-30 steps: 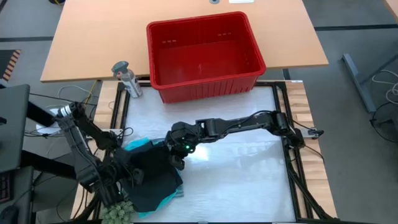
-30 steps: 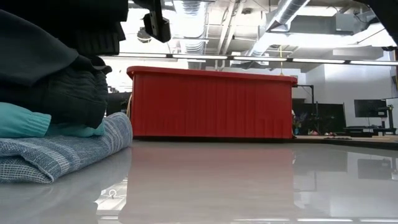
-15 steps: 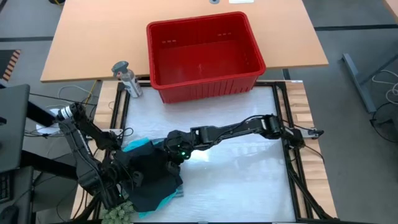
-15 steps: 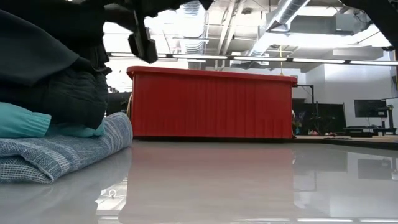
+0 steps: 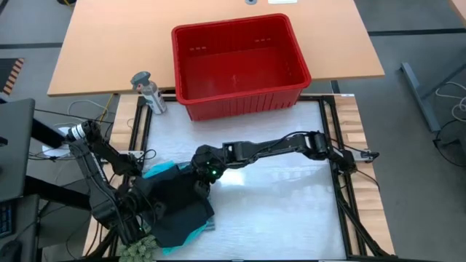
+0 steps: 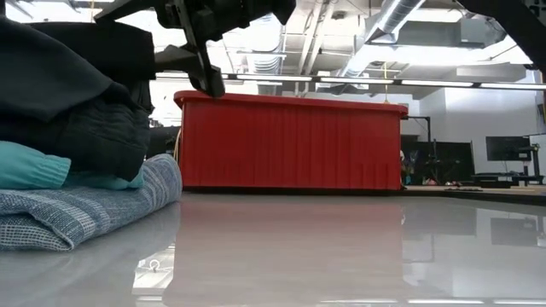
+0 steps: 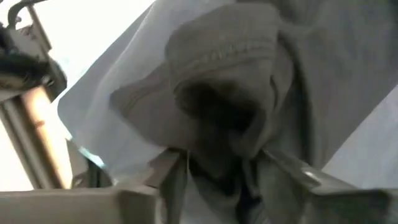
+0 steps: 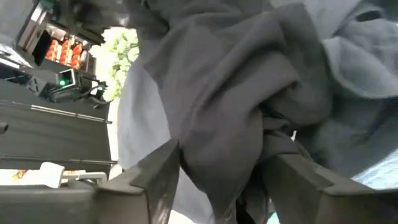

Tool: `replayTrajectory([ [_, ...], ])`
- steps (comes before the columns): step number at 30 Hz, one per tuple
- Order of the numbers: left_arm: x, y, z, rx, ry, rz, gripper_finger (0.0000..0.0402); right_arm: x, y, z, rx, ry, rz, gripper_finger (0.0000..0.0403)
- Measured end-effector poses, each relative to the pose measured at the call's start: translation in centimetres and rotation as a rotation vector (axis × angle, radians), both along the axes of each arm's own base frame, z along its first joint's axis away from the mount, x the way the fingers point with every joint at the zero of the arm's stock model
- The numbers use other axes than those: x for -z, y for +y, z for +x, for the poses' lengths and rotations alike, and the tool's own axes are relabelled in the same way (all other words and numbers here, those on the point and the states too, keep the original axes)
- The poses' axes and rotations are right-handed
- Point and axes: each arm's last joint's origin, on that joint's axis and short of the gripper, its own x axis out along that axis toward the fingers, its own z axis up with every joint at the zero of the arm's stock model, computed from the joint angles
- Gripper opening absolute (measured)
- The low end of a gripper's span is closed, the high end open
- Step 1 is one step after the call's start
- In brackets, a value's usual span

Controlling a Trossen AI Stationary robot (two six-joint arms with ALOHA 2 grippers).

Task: Fold Laundry from Bin
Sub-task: Stack the black boxer on top of the folded black shorts

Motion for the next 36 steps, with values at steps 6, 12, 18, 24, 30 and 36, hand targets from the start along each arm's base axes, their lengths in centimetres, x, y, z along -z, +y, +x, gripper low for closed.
replayTrajectory([
  [6,0.1,-0.1,-0.4,-0.031,0.067,-0.040,0.0238,0.2,-0.3,-0.1,-0.001,0.021,-0.002,0.0259],
  [12,-0.1,0.0,-0.8,-0.068,0.041,-0.019,0.0260,0.6,0.4,-0.5,-0.027,0.073,-0.016,0.0260],
  [18,-2.9,0.2,0.0,-0.035,-0.221,0.065,0.0260,0.7,0.5,-0.6,-0.035,0.076,-0.033,0.0260],
  [24,-4.3,-0.1,0.6,-0.041,-0.387,0.053,0.0261,0.9,0.5,-0.5,-0.036,0.072,-0.036,0.0260],
  [30,-4.1,-0.1,2.0,-0.037,-0.620,0.186,0.0261,1.0,0.5,-0.5,-0.051,0.067,-0.043,0.0260],
  [36,-1.4,-1.2,2.5,-0.026,-0.578,0.206,0.0261,0.9,0.5,-0.5,-0.056,0.059,-0.046,0.0260],
])
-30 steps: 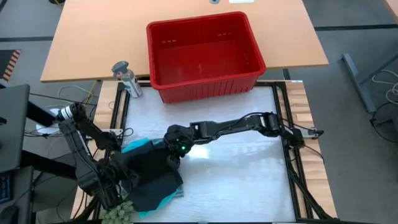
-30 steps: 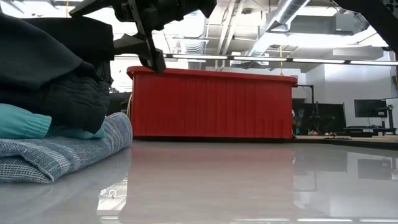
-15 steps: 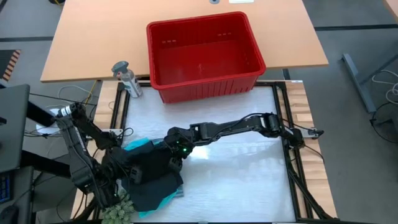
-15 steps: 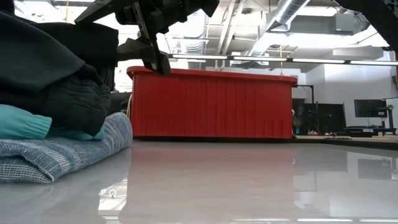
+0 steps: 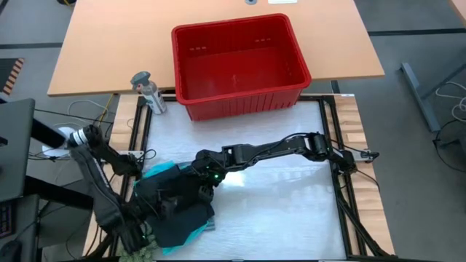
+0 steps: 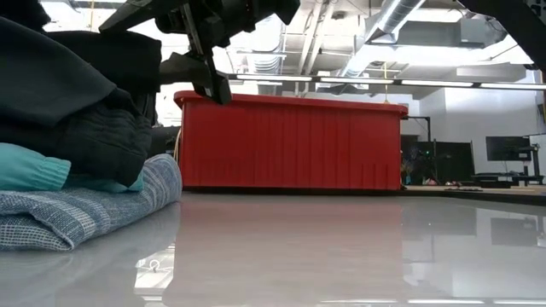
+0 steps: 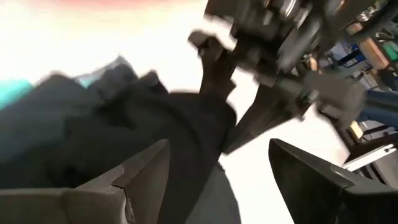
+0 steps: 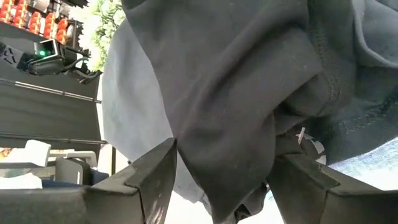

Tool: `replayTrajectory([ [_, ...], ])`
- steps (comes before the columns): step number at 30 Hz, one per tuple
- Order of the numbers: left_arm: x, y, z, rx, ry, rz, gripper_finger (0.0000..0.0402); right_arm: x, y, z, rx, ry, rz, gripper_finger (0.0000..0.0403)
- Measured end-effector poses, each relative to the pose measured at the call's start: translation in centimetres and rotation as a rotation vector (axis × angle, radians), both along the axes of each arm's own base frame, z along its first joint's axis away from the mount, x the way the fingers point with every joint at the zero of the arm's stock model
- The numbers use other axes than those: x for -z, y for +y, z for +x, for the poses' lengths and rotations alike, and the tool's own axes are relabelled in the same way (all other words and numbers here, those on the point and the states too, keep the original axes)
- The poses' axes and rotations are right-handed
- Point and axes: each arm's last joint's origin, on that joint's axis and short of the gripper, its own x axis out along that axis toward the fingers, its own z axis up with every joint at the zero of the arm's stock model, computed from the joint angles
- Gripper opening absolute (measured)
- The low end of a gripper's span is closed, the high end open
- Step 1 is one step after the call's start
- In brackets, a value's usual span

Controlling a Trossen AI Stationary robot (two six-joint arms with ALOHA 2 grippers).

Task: Fold Laundry from Bin
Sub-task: Stack the black boxer on top of the folded black shorts

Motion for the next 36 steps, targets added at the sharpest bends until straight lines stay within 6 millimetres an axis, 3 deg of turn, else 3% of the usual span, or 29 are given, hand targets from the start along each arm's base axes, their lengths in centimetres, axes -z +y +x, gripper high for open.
replayTrajectory([
  [9,5.6,-1.7,0.7,-0.027,0.114,-0.058,0.0261,0.1,0.0,-0.1,-0.003,0.014,-0.004,0.0260],
  [13,6.9,-1.6,0.1,-0.025,0.204,-0.068,0.0261,0.7,-0.3,-0.6,-0.018,0.085,-0.033,0.0260],
  [19,7.3,-1.9,-0.5,-0.003,0.231,-0.075,0.0261,1.9,-1.2,-1.9,-0.026,0.243,-0.120,0.0260],
  [22,6.3,-2.1,-0.6,0.018,0.195,-0.082,0.0261,1.8,-1.9,-2.1,-0.011,0.258,-0.146,0.0260],
  [29,1.4,-1.5,-0.8,0.039,0.035,-0.062,0.0261,-1.8,-2.6,-2.8,0.012,0.145,-0.173,0.0260],
  [32,-0.8,-0.9,-1.1,0.055,0.015,-0.011,0.0261,-4.7,-2.6,-3.4,0.010,0.016,-0.224,0.0260],
  [36,-1.6,-0.2,-1.5,0.032,0.051,0.027,0.0261,-8.0,-1.4,-2.9,-0.044,-0.263,-0.194,0.0259],
])
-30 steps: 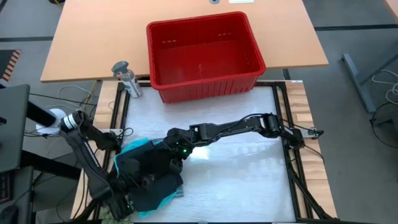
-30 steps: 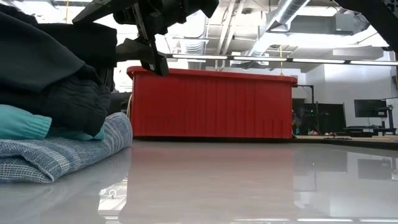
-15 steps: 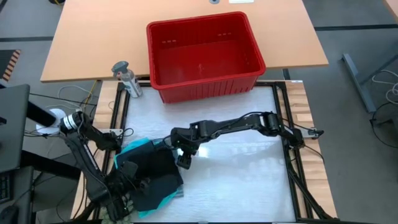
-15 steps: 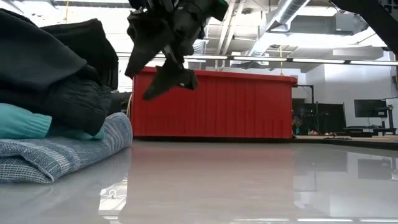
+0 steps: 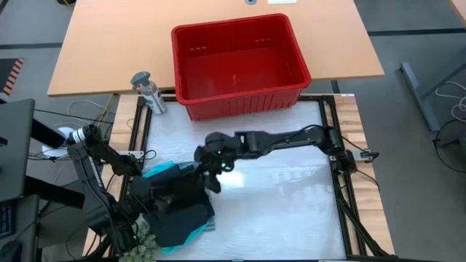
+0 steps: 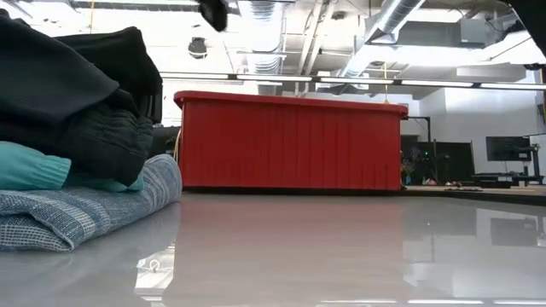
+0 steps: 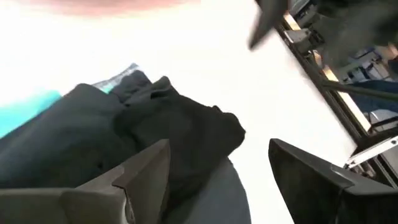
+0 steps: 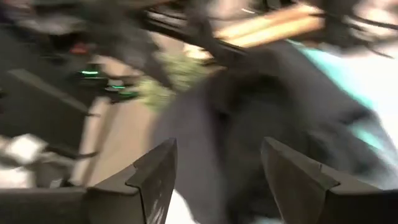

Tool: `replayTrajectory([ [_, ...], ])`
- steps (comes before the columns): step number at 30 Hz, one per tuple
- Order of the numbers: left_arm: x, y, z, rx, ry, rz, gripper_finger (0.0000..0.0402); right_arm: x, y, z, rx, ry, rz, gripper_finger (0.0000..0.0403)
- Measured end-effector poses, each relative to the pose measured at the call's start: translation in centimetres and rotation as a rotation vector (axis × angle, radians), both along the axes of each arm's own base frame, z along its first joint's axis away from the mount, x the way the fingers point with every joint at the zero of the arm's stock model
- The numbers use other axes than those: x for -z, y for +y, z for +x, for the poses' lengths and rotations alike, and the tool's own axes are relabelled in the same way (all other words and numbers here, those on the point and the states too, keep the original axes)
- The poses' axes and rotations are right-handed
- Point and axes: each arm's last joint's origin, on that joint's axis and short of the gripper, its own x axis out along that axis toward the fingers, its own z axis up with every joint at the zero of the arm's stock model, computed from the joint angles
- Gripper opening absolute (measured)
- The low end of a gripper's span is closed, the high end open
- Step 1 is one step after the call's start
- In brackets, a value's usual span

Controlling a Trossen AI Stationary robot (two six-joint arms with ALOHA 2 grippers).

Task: Fold Laundry from Bin
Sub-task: Stack the black boxer on top of the folded black shorts

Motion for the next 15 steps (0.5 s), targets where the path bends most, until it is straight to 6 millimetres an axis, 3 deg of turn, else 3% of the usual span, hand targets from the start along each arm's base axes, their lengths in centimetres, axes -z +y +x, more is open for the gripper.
replayTrajectory([
  [5,0.1,-0.3,0.0,0.006,-0.054,-0.003,0.0261,1.5,2.1,1.7,-0.193,-0.129,0.070,0.0242],
  [9,0.1,-0.6,-0.5,0.033,-0.067,0.001,0.0261,2.8,1.7,3.4,-0.214,-0.236,0.066,0.0226],
  [15,-0.3,-1.0,-0.9,0.069,-0.177,0.021,0.0261,8.8,-0.3,6.0,-0.187,-0.149,0.164,0.0207],
])
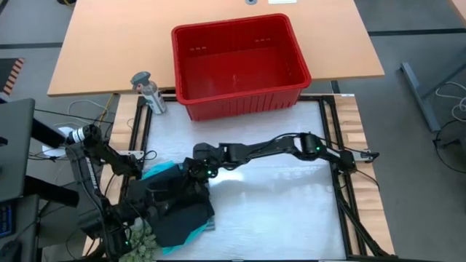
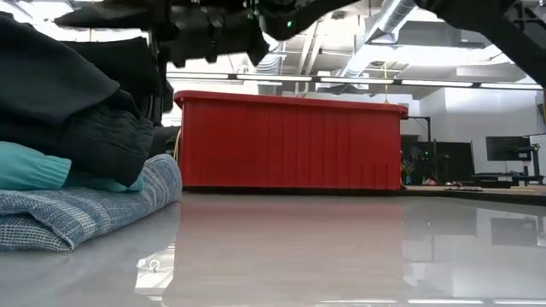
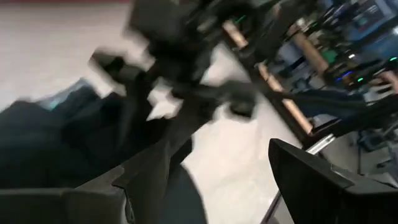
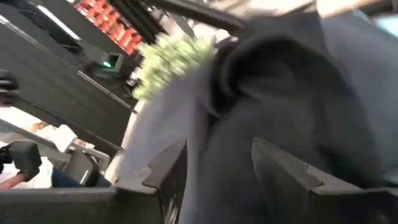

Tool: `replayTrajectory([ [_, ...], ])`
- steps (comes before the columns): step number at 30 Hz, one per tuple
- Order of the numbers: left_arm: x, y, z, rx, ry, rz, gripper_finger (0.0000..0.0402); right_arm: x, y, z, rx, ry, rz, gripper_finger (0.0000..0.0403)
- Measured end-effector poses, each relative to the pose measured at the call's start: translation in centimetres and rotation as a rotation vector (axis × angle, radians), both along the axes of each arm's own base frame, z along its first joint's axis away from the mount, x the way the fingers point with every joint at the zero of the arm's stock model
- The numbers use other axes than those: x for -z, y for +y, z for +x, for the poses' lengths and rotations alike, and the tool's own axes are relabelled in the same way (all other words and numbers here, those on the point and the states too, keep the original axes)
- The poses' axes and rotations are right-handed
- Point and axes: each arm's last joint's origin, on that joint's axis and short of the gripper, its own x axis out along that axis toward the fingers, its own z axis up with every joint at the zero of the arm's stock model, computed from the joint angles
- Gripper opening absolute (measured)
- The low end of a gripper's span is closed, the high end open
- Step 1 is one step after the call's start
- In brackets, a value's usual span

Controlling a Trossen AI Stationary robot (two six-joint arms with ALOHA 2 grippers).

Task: Fold Laundry from Bin
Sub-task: Stack the black boxer on top of the folded black shorts

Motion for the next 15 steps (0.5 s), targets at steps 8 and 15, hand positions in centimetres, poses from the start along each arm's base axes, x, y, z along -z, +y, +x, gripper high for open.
replayTrajectory([
  [8,0.7,-0.8,0.6,0.032,-0.138,0.057,0.0261,3.8,-1.8,1.2,0.033,0.051,0.013,0.0192],
  [15,4.8,-1.0,1.2,0.007,-0.108,0.049,0.0261,3.8,-1.7,1.2,0.020,0.047,0.032,0.0182],
])
